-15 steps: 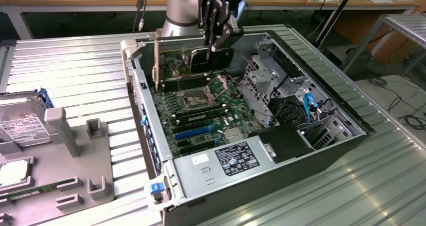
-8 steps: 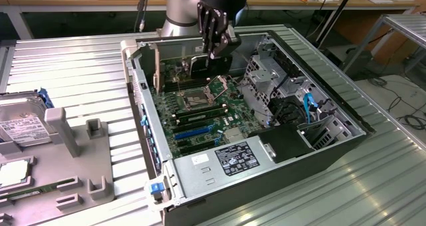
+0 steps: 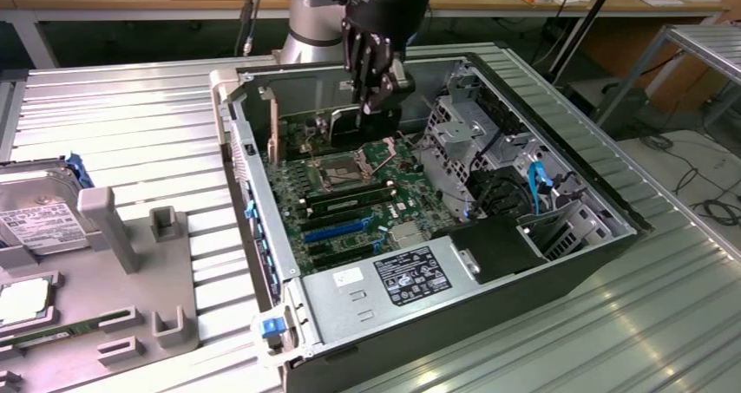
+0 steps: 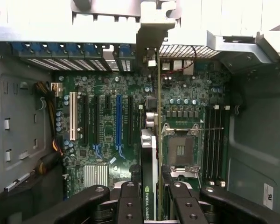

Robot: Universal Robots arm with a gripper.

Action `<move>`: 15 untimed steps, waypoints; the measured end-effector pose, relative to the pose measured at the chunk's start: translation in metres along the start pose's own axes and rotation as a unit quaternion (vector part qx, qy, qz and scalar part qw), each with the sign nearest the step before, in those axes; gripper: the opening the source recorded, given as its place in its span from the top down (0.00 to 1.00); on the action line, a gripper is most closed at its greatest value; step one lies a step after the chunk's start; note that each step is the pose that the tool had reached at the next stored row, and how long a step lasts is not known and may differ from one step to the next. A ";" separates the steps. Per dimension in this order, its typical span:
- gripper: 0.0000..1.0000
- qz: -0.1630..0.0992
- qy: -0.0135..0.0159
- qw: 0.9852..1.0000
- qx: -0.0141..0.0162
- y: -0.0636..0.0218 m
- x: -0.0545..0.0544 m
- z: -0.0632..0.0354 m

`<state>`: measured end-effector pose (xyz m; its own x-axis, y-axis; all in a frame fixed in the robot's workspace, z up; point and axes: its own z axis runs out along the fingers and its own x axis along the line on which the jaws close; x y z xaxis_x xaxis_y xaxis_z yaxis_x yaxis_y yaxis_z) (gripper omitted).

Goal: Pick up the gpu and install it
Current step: 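Insert the gpu into the slot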

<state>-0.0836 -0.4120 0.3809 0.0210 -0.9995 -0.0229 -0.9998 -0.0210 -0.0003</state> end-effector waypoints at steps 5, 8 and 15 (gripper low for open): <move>0.73 0.000 0.000 1.000 0.000 0.0000 0.001 0.0118; 0.73 0.000 0.000 1.000 0.000 0.0000 0.005 0.0182; 0.73 0.007 0.000 1.000 0.001 0.0002 0.021 0.0285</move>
<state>-0.0834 -0.4320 0.3520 0.0066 -0.9997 -0.0223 -1.0000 -0.0066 -0.0015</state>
